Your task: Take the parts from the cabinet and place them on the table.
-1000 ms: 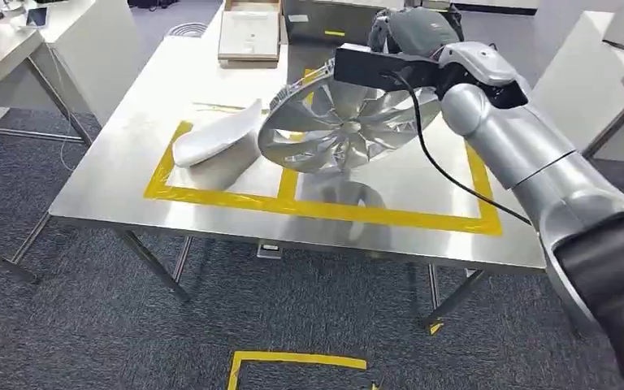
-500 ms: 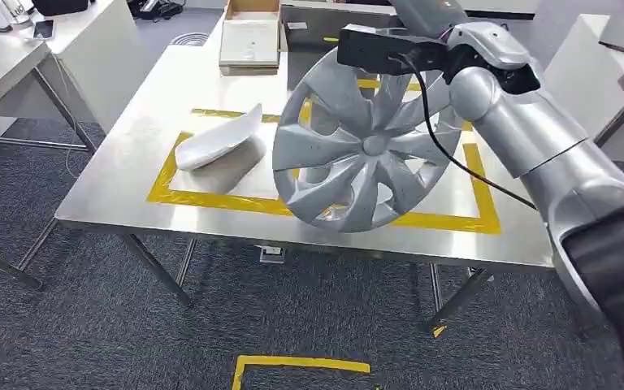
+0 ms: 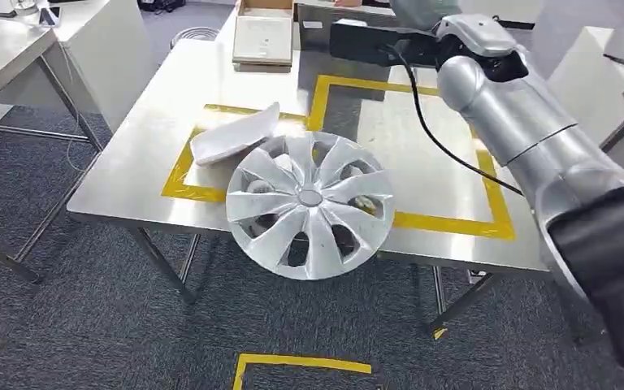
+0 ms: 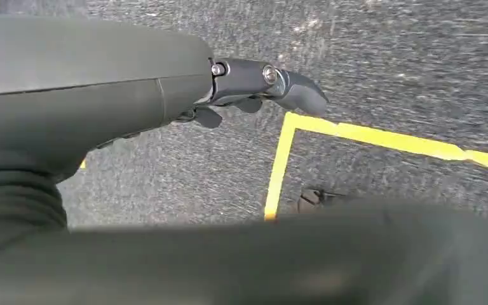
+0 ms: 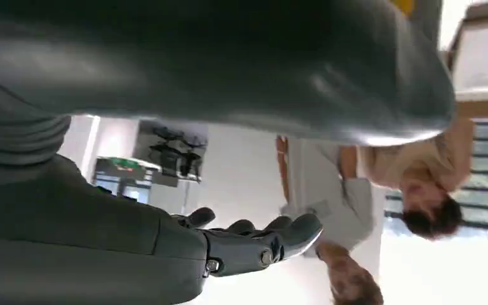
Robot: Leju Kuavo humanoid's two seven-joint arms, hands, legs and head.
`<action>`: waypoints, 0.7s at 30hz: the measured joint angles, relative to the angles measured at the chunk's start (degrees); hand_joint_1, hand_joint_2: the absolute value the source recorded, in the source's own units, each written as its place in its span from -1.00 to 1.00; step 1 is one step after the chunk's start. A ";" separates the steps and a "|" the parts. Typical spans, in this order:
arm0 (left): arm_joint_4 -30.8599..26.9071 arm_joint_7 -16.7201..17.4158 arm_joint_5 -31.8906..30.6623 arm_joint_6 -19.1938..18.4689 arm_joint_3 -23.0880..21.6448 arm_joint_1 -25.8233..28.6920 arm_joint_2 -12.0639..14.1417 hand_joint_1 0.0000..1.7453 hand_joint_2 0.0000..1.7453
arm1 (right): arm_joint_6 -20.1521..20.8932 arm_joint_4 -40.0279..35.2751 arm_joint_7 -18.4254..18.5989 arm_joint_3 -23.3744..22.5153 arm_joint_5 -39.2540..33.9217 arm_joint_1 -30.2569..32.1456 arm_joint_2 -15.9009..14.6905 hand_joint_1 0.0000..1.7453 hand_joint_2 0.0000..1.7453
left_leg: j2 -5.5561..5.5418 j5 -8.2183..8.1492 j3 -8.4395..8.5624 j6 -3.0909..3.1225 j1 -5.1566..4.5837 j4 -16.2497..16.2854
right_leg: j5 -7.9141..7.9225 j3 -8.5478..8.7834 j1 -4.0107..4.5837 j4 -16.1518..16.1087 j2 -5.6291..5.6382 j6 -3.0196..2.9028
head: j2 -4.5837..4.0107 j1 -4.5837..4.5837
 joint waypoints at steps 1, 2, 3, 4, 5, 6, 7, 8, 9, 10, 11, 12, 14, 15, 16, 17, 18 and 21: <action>0.00 0.15 -0.09 0.00 0.00 -0.27 -0.11 -1.00 -1.00 | -0.68 2.32 0.42 0.24 0.37 -0.02 1.05 -1.00 -1.00 | 0.00 0.05 0.00 0.01 0.00 0.00 | 0.02 -0.01 0.01 0.02 -0.02 0.03 | 0.00 0.00; 0.00 0.46 -0.26 0.00 -0.02 -0.48 -0.20 -1.00 -1.00 | -2.03 5.44 1.80 0.54 0.80 -0.11 2.70 -1.00 -1.00 | 0.00 0.12 0.03 -0.06 0.01 -0.01 | 0.04 -0.04 0.02 0.07 -0.02 0.07 | 0.00 0.00; 0.00 0.72 -0.55 -0.11 -0.07 -0.66 -0.24 -1.00 -1.00 | -3.04 8.53 3.77 0.70 1.11 -0.29 4.11 -1.00 -1.00 | 0.01 0.18 0.07 -0.15 0.02 -0.02 | 0.07 -0.09 0.02 0.15 -0.02 0.10 | 0.00 -0.02; 0.02 0.87 -0.81 -0.24 -0.22 -0.82 -0.28 -1.00 -1.00 | -3.59 11.78 6.28 0.74 1.33 -0.41 5.75 -1.00 -1.00 | 0.01 0.24 0.10 -0.22 0.04 -0.03 | 0.09 -0.12 0.04 0.22 -0.01 0.13 | 0.00 -0.02; 0.02 1.09 -0.83 -0.37 -0.26 -0.94 -0.31 -1.00 -1.00 | -3.65 14.01 7.74 0.74 1.31 -0.43 6.80 -1.00 -1.00 | 0.01 0.32 0.12 -0.30 0.06 -0.06 | 0.12 -0.14 0.05 0.27 -0.02 0.18 | 0.00 -0.02; 0.02 1.18 -0.79 -0.46 -0.26 -0.98 -0.31 -1.00 -1.00 | -3.89 16.02 8.24 0.74 0.91 -0.47 7.60 -1.00 -1.00 | 0.00 0.37 0.12 -0.35 0.07 -0.11 | 0.13 -0.18 0.07 0.30 -0.02 0.18 | 0.00 0.00; 0.02 1.18 -0.46 -0.46 -0.24 -0.92 -0.31 -1.00 -1.00 | -4.44 17.50 8.28 0.74 0.54 -0.68 8.15 -1.00 -1.00 | -0.01 0.41 0.12 -0.40 0.07 -0.17 | 0.16 -0.22 0.06 0.34 -0.03 0.20 | 0.00 -0.02; 0.04 1.16 -0.09 -0.44 -0.24 -0.77 -0.31 -1.00 -1.00 | -5.20 18.91 8.26 0.74 0.20 -1.10 8.65 -1.00 -1.00 | -0.01 0.45 0.12 -0.46 0.06 -0.22 | 0.18 -0.28 0.06 0.37 -0.02 0.22 | 0.00 -0.02; 0.07 1.14 0.04 -0.44 -0.24 -0.55 -0.31 -1.00 -1.00 | -5.71 19.95 8.19 0.74 0.06 -1.69 8.83 -1.00 -1.00 | -0.01 0.49 0.13 -0.51 0.06 -0.28 | 0.18 -0.29 0.06 0.38 -0.01 0.22 | 0.00 -0.02; 0.09 1.14 0.13 -0.41 -0.24 -0.34 -0.28 -1.00 -1.00 | -5.83 21.00 7.87 0.74 0.06 -2.40 9.07 -1.00 -1.00 | 0.00 0.52 0.13 -0.56 0.06 -0.33 | 0.19 -0.29 0.06 0.38 -0.01 0.21 | 0.00 -0.02; 0.09 1.20 0.15 -0.13 -0.24 -0.06 -0.28 -1.00 -1.00 | -5.77 21.70 7.41 0.74 0.11 -3.05 9.11 -1.00 -1.00 | -0.01 0.55 0.13 -0.60 0.07 -0.37 | 0.19 -0.29 0.06 0.39 0.00 0.21 | 0.00 -0.02; 0.09 1.46 0.15 0.19 -0.24 0.26 -0.28 -1.00 -1.00 | -5.64 22.26 6.78 0.74 0.26 -3.67 9.11 -1.00 -1.00 | 0.00 0.54 0.14 -0.61 0.07 -0.40 | 0.19 -0.29 0.06 0.39 0.00 0.21 | 0.00 -0.02; 0.11 2.38 0.15 0.85 -0.24 0.93 -0.28 -1.00 -1.00 | -5.40 23.00 5.99 0.74 0.52 -4.72 9.13 -1.00 -1.00 | 0.01 0.56 0.16 -0.63 0.07 -0.47 | 0.19 -0.33 0.06 0.39 0.02 0.21 | 0.00 -0.02; 0.11 2.65 0.11 1.03 -0.24 1.28 -0.28 -1.00 -1.00 | -5.35 23.25 5.37 0.74 0.61 -5.24 9.13 -1.00 -1.00 | 0.02 0.56 0.17 -0.63 0.07 -0.49 | 0.18 -0.39 0.05 0.39 0.03 0.20 | 0.00 -0.02; 0.11 3.04 -0.09 1.16 -0.24 1.58 -0.28 -1.00 -1.00 | -5.38 23.38 4.70 0.74 0.76 -5.74 9.13 -1.00 -1.00 | 0.02 0.56 0.17 -0.64 0.07 -0.52 | 0.18 -0.46 0.05 0.39 0.03 0.19 | 0.00 -0.02; 0.11 3.28 -0.11 1.18 -0.24 1.83 -0.26 -1.00 -1.00 | -5.55 23.40 3.87 0.74 0.74 -6.20 9.13 -1.00 -1.00 | 0.03 0.56 0.17 -0.64 0.07 -0.55 | 0.18 -0.48 0.05 0.39 0.04 0.19 | 0.00 -0.02; 0.11 3.43 -0.11 1.18 -0.24 1.99 -0.24 -1.00 -1.00 | -5.90 23.40 3.09 0.74 0.70 -6.59 9.13 -1.00 -1.00 | 0.03 0.57 0.17 -0.65 0.07 -0.59 | 0.17 -0.49 0.05 0.39 0.04 0.18 | 0.00 -0.02; 0.09 3.37 -0.11 1.18 -0.22 2.23 -0.09 -1.00 -1.00 | -9.41 23.01 -0.59 0.57 -0.33 -7.67 9.13 -1.00 -1.00 | 0.07 0.32 0.09 -0.41 -0.42 -0.28 | 0.31 -0.39 -0.18 -0.06 0.03 0.43 | 0.00 -0.04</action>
